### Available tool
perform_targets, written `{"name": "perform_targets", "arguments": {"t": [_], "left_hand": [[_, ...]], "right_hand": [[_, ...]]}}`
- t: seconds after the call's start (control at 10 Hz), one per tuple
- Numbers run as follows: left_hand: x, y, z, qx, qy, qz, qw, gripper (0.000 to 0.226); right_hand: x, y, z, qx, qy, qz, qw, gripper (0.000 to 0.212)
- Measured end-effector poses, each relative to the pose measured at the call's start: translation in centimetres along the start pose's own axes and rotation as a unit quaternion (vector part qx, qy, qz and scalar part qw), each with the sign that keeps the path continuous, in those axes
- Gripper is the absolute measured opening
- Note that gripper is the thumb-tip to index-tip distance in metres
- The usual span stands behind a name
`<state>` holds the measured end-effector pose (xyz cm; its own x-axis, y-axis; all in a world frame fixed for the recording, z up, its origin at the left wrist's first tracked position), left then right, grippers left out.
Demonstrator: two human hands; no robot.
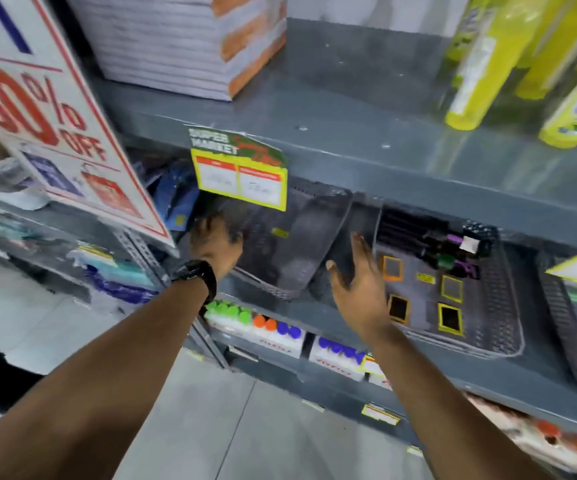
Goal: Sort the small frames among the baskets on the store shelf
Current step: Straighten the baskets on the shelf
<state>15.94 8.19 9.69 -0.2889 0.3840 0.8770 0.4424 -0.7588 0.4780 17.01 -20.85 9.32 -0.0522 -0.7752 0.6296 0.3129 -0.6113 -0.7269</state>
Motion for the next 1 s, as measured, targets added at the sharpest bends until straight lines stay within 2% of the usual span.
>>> {"name": "perform_targets", "arguments": {"t": [0.1,0.2,0.3,0.4,0.6,0.8,1.0], "left_hand": [[0.3,-2.0,0.3,0.063,-0.023,-0.045,0.997,0.066],[0.2,-3.0,0.8,0.105,-0.034,-0.118,0.987,0.064],[0.1,-3.2,1.0,0.112,-0.035,-0.134,0.984,0.06],[0.1,-3.2,0.5,0.119,-0.054,-0.136,0.982,0.06],[-0.3,-4.0,0.2,0.108,-0.029,-0.13,0.985,0.058],[-0.5,-3.7,-0.3,0.103,-0.035,-0.114,0.987,0.057],[-0.8,-3.4,-0.4,0.102,-0.026,-0.088,0.991,0.058]], "right_hand": [[-3.0,-0.3,-0.3,-0.07,-0.029,0.048,0.996,0.072],[-5.1,0.6,-0.2,-0.182,-0.053,0.058,0.98,0.076],[-6.2,0.8,-0.2,-0.182,-0.077,0.053,0.979,0.064],[-6.3,0.4,-0.3,-0.143,-0.078,0.039,0.986,0.049],[-5.6,0.2,1.0,-0.167,-0.108,0.029,0.98,0.051],[-5.6,0.2,1.5,-0.185,-0.112,0.02,0.976,0.056],[-5.4,0.2,1.7,-0.156,-0.1,0.037,0.982,0.053]]}}
Point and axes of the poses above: each hand's wrist, its own z-axis towards the middle knuckle, its own x-axis out of the back of the hand, y = z × x, the point moved 4 cm from there along z, towards the middle knuckle
